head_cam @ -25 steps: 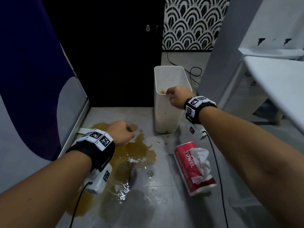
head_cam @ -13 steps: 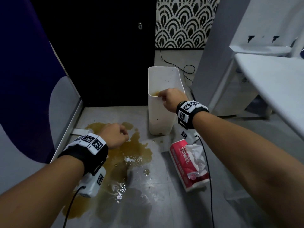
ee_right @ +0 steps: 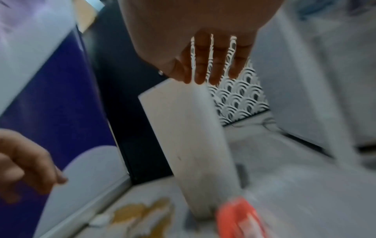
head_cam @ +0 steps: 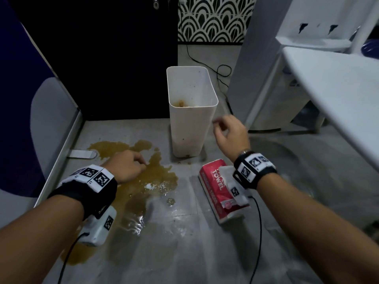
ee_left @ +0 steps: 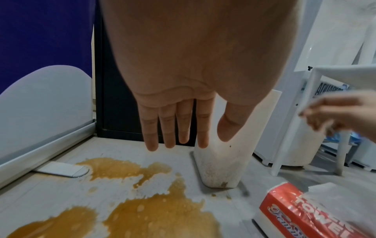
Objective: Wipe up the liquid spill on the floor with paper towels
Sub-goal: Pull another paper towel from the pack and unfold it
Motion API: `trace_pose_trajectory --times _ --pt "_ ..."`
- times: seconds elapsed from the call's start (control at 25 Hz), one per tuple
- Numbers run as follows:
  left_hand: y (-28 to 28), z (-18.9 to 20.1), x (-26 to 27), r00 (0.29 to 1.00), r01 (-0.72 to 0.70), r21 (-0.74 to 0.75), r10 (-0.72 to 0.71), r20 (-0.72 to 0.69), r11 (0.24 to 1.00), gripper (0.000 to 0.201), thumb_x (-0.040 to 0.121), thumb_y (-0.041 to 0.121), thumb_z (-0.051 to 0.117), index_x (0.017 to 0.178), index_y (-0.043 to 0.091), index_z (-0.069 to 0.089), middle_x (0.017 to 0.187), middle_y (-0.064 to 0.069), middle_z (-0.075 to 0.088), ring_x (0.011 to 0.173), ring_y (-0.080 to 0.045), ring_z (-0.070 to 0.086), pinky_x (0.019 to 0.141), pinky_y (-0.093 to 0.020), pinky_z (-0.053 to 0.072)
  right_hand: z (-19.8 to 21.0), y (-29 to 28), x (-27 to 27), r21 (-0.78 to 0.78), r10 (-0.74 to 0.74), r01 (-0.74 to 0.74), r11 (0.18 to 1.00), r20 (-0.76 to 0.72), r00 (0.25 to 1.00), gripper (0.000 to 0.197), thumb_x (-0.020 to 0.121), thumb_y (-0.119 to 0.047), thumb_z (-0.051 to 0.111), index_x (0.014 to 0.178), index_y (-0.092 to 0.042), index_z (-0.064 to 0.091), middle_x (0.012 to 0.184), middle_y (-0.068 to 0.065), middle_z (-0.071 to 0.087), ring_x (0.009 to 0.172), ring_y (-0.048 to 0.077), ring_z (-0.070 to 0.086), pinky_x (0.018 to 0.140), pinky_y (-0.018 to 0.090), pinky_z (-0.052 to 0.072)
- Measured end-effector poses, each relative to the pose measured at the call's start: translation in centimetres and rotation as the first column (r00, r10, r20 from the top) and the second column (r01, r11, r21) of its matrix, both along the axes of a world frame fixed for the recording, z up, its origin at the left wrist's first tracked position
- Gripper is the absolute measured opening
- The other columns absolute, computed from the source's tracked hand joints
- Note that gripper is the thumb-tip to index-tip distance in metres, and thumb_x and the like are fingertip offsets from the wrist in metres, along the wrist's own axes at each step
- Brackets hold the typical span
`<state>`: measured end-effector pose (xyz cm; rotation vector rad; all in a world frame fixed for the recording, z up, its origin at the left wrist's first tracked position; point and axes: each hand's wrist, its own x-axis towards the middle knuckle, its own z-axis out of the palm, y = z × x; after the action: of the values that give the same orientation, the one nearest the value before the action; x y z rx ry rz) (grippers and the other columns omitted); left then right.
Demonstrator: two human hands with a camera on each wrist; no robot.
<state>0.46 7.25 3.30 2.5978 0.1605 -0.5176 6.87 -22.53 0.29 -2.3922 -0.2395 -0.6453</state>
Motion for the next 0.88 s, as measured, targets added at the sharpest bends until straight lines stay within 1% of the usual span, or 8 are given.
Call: trace_pose_trajectory --times 0.12,0.2,0.24,0.36,0.52,0.64,0.76,0.88 --pt "0.8 -1.8 -0.2 0.998 0.018 0.020 -0.017 -0.060 1.000 0.021 0.093 0.029 0.060 0.112 0.025 0.068 0.131 -0.004 0.060 0.113 -0.022 0.057 0.100 -0.035 0.045 -5.5 -3.6 -4.3 -0.148 -0.288 0.247 0.958 -0.474 0.832 0.044 0.082 -0.055 0.065 0.111 -0.022 0.060 0.108 0.000 0.059 0.103 0.023 0.059 0.087 0.041 0.052" --pt "0.6 -3.0 -0.7 0.995 0.032 0.008 -0.031 -0.097 0.999 0.023 0.093 0.028 0.060 0.114 0.023 0.068 0.126 -0.002 0.062 0.110 -0.021 0.058 0.096 -0.032 0.045 -8.1 -4.9 -6.1 -0.225 -0.384 0.315 0.922 -0.645 0.661 0.065 0.074 -0.069 0.066 0.119 -0.022 0.058 0.120 0.002 0.058 0.110 0.025 0.058 0.093 0.041 0.051" --pt "0.2 -3.8 -1.0 0.993 0.041 -0.005 -0.041 -0.109 0.999 0.023 0.092 0.027 0.060 0.113 0.023 0.069 0.124 -0.002 0.063 0.108 -0.020 0.058 0.095 -0.031 0.045 -8.8 -5.1 -6.8 -0.227 -0.393 0.331 0.916 -0.673 0.626 0.060 0.075 -0.067 0.066 0.113 -0.021 0.061 0.116 0.003 0.061 0.105 0.026 0.060 0.089 0.038 0.052" --pt "-2.1 -6.0 -2.3 0.989 0.070 -0.060 -0.078 -0.127 0.996 0.021 0.092 0.025 0.061 0.111 0.022 0.070 0.119 0.000 0.066 0.098 -0.016 0.059 0.088 -0.026 0.045 -9.6 -5.1 -7.5 -0.141 -0.380 0.392 0.909 -0.667 0.641 0.025 0.088 -0.037 0.064 0.084 -0.013 0.060 0.082 0.003 0.065 0.083 0.029 0.064 0.065 0.027 0.043" --pt "-8.1 -9.5 -4.6 0.955 0.227 -0.140 -0.249 -0.164 0.964 0.034 0.091 0.031 0.058 0.124 0.027 0.063 0.131 0.002 0.060 0.112 -0.017 0.059 0.098 -0.032 0.047 -8.9 -4.4 -8.2 0.040 -0.298 0.420 0.907 -0.643 0.706 0.017 0.095 -0.023 0.060 0.082 -0.013 0.060 0.067 -0.005 0.059 0.060 0.011 0.057 0.043 0.013 0.032" --pt "-14.3 -12.0 -6.7 0.868 0.456 -0.232 -0.487 -0.099 0.859 0.059 0.087 0.030 0.060 0.143 0.035 0.041 0.152 0.001 0.039 0.129 -0.021 0.046 0.108 -0.040 0.042 -9.1 -4.2 -8.5 0.078 -0.266 0.377 0.923 -0.579 0.771 0.015 0.095 -0.023 0.061 0.082 -0.016 0.062 0.070 -0.005 0.060 0.063 0.012 0.057 0.051 0.016 0.035" --pt "-19.0 -13.9 -7.9 0.805 0.572 -0.170 -0.589 -0.074 0.802 0.079 0.083 0.031 0.064 0.149 0.041 0.021 0.164 0.000 0.004 0.148 -0.028 0.014 0.118 -0.050 0.024 -9.3 -4.5 -8.6 0.114 -0.246 0.362 0.925 -0.547 0.800 0.013 0.094 -0.025 0.062 0.086 -0.015 0.065 0.075 -0.001 0.063 0.072 0.019 0.060 0.065 0.024 0.042" --pt "-20.6 -15.2 -8.0 0.822 0.568 -0.071 -0.570 -0.004 0.820 0.079 0.079 0.028 0.066 0.145 0.038 0.023 0.162 -0.003 0.007 0.149 -0.031 0.010 0.118 -0.055 0.018 -8.7 -5.2 -8.7 0.114 -0.263 0.369 0.922 -0.514 0.817 0.016 0.095 -0.025 0.060 0.083 -0.015 0.063 0.071 -0.005 0.058 0.072 0.020 0.058 0.068 0.028 0.043"
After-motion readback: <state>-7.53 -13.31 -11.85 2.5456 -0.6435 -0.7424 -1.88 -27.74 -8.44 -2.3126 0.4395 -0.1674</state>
